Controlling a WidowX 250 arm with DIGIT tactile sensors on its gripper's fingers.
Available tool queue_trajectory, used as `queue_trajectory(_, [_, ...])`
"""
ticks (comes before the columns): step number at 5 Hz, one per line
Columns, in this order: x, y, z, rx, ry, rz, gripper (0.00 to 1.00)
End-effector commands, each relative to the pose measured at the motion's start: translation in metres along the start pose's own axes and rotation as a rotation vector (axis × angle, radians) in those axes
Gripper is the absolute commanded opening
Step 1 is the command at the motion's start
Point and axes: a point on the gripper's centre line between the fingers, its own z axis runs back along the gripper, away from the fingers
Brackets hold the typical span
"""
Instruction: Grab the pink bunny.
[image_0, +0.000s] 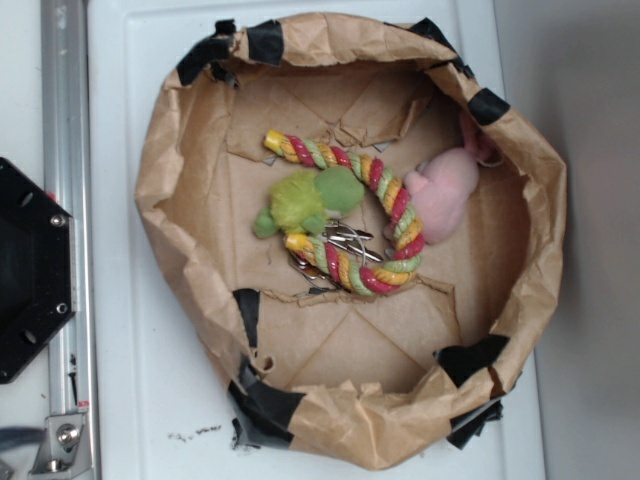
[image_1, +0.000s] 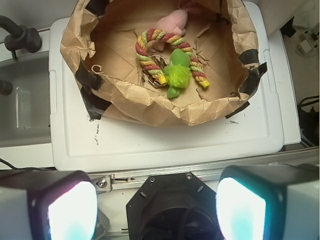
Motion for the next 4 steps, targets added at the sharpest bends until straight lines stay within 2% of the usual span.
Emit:
queue_trajectory(1, [0.000, 0.000, 0.000, 0.000, 0.000, 0.000, 1.00])
queue_trajectory(2, [0.040, 0.016, -0.055, 0.141, 0.059, 0.112, 1.00])
queue_trajectory(3, [0.083, 0.003, -0.101, -0.031, -0.080, 0.079, 1.00])
queue_trajectory(4, [0.117, 0.011, -0.129, -0.163, -0.163, 0.180, 1.00])
